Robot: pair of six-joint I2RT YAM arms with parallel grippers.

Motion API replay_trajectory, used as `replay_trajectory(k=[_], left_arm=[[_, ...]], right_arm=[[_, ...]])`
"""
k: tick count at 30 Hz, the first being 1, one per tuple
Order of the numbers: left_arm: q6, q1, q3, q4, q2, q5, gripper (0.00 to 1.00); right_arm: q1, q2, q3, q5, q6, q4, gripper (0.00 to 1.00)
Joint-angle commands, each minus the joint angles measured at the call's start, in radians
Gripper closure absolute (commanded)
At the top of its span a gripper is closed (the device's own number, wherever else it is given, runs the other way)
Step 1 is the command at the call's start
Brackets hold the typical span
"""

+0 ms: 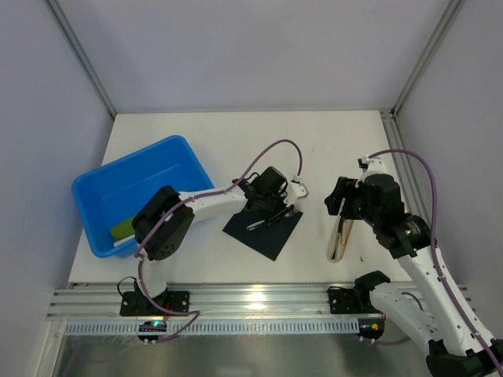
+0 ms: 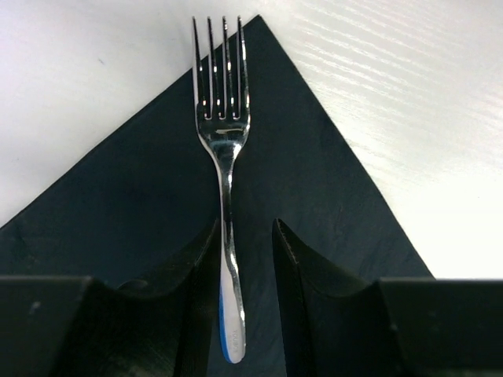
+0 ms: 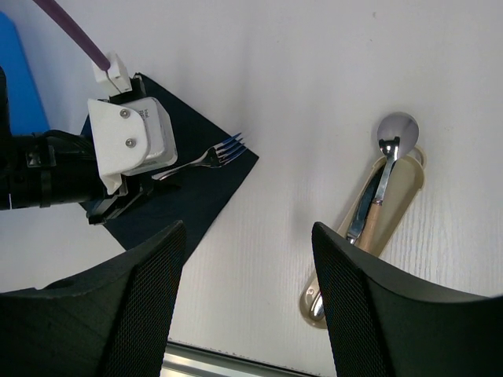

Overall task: Place the utensils on the paper napkin and roll it up
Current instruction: Adjust the utensils on the napkin.

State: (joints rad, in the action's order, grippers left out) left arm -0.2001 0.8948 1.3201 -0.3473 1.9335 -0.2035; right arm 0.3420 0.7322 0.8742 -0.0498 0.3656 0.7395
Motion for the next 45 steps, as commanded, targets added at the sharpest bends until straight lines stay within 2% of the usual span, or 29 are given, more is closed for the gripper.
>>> replay_trajectory(k=[1, 16, 22, 24, 33, 39, 45], left_arm=[[-0.03, -0.025, 0.03, 0.042, 0.008, -0.033, 0.66], [-0.005, -0.039, 0.034, 0.037, 0.05, -0.056, 0.73], [0.013, -0.027, 0.031, 0.042, 0.059, -0.016, 0.87], [0.016, -0.022, 0.031, 0.041, 0.062, -0.01, 0.89], [0.025, -0.013, 0.028, 0.039, 0.061, -0.004, 0.89], [0.033, -0.011, 0.03, 0.037, 0.07, 0.004, 0.83], [0.036, -0.013, 0.025, 0.042, 0.065, 0.016, 0.99]], right_arm=[[-0.009, -0.022, 0.022, 0.007, -0.022, -0.002, 0.31], [-0.014, -0.047, 0.023, 0.015, -0.028, 0.006, 0.31], [-0.015, -0.05, 0.019, 0.024, -0.03, 0.006, 0.31], [-0.015, -0.053, 0.017, 0.022, -0.03, 0.009, 0.31], [-0.015, -0.057, 0.019, 0.025, -0.027, 0.008, 0.31], [-0.015, -0.062, 0.02, 0.027, -0.024, 0.011, 0.31], [-0.015, -0.034, 0.037, -0.031, 0.025, 0.057, 0.31]])
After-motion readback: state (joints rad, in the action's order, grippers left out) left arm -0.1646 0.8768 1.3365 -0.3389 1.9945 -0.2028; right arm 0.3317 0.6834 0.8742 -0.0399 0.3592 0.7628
